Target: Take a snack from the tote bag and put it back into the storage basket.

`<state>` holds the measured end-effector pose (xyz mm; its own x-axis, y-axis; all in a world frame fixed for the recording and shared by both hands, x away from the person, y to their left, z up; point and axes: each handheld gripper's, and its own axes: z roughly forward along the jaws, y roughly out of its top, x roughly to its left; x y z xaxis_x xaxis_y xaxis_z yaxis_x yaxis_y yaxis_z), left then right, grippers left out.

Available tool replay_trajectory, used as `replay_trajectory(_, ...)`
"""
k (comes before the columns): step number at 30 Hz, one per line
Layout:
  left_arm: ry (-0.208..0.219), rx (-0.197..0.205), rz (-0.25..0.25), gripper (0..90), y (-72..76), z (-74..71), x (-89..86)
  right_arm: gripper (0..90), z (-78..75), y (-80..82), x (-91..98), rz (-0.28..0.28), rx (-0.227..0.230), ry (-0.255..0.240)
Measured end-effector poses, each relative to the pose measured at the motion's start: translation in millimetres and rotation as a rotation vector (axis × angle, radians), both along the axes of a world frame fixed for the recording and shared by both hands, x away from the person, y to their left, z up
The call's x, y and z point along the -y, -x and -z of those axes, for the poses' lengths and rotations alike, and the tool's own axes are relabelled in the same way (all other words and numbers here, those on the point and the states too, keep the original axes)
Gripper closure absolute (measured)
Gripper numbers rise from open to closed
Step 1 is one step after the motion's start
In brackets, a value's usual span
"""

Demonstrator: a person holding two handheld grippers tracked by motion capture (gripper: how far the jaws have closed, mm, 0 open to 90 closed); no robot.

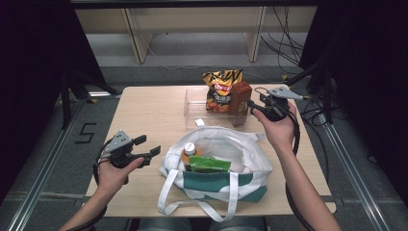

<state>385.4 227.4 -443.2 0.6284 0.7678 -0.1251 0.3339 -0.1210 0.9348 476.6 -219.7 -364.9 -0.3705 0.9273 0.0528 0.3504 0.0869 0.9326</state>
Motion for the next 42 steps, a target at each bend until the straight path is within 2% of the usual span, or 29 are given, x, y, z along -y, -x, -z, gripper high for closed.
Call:
replay_trajectory(3, -0.001, 0.0, 0.0, 24.3, 0.0, 0.0, 0.2, 51.9, -1.7, 9.2, 1.1, -0.009, -0.012, -0.008)
replay_trajectory(4, -0.002, -0.001, 0.0, 24.3, 0.0, 0.2, 0.2, 52.7, -1.7, 11.0, 3.2, -0.02, 0.002, 0.01)
replay_trajectory(6, -0.003, -0.003, 0.0, 24.3, -0.1, 0.6, 0.1, 53.9, -2.7, 16.8, 4.2, -0.024, 0.001, 0.0)
replay_trajectory(7, 0.01, -0.007, 0.0, 24.3, -0.4, 1.4, 0.7, 54.9, -3.1, 19.6, 6.3, -0.034, 0.004, 0.013)
replay_trajectory(10, 0.001, -0.001, 0.004, 24.3, -0.8, 1.5, 0.5, 56.6, -4.1, 28.4, 7.6, -0.039, -0.005, 0.002)
replay_trajectory(13, -0.005, -0.003, 0.003, 24.3, -0.7, 1.5, 0.8, 56.5, -4.3, 36.5, 9.0, -0.056, 0.005, 0.003)
replay_trajectory(14, -0.006, -0.002, 0.001, 24.3, -0.6, 1.5, 0.8, 56.4, -5.0, 39.5, 8.9, -0.054, -0.012, 0.0)
replay_trajectory(15, -0.002, 0.0, 0.004, 24.3, -0.8, 1.9, 0.9, 56.1, -3.8, 40.7, 10.2, -0.065, 0.008, 0.008)
replay_trajectory(17, -0.009, -0.003, 0.001, 24.3, -0.4, 1.6, 0.8, 55.4, -3.2, 46.8, 10.8, -0.065, -0.009, -0.006)
replay_trajectory(25, -0.001, -0.01, 0.004, 24.3, -0.7, 2.7, 2.2, 53.6, 3.7, 69.7, 7.5, -0.102, -0.017, -0.04)
replay_trajectory(26, -0.011, -0.003, 0.009, 24.3, -0.8, 2.3, 1.9, 53.5, 4.1, 72.2, 8.3, -0.115, -0.013, -0.018)
replay_trajectory(27, -0.012, -0.003, 0.009, 24.3, -0.6, 2.3, 2.0, 53.3, 5.9, 74.9, 6.9, -0.128, -0.007, -0.019)
replay_trajectory(28, -0.011, -0.004, 0.009, 24.3, -0.5, 2.4, 2.3, 53.2, 6.1, 79.0, 5.2, -0.128, -0.03, -0.028)
replay_trajectory(29, -0.011, -0.005, 0.008, 24.3, -0.3, 2.5, 2.4, 53.0, 7.7, 79.3, 5.2, -0.137, -0.01, -0.018)
replay_trajectory(30, -0.018, -0.006, 0.005, 24.3, 0.0, 2.3, 2.3, 52.8, 8.3, 82.7, 3.2, -0.134, -0.027, -0.03)
replay_trajectory(37, -0.013, -0.004, 0.008, 24.3, -0.6, 2.5, 1.4, 50.6, 14.5, 99.4, -3.5, -0.198, -0.041, -0.051)
replay_trajectory(39, -0.01, -0.004, 0.004, 24.3, -0.5, 2.5, 1.1, 50.3, 15.9, 105.9, -4.4, -0.207, -0.045, -0.042)
replay_trajectory(40, -0.01, -0.004, 0.003, 24.3, -0.4, 2.5, 1.0, 50.1, 17.0, 106.5, -4.5, -0.217, -0.028, -0.032)
replay_trajectory(42, -0.008, -0.002, 0.01, 24.3, -0.6, 2.9, 1.1, 49.7, 17.8, 109.9, -4.8, -0.235, -0.039, -0.035)
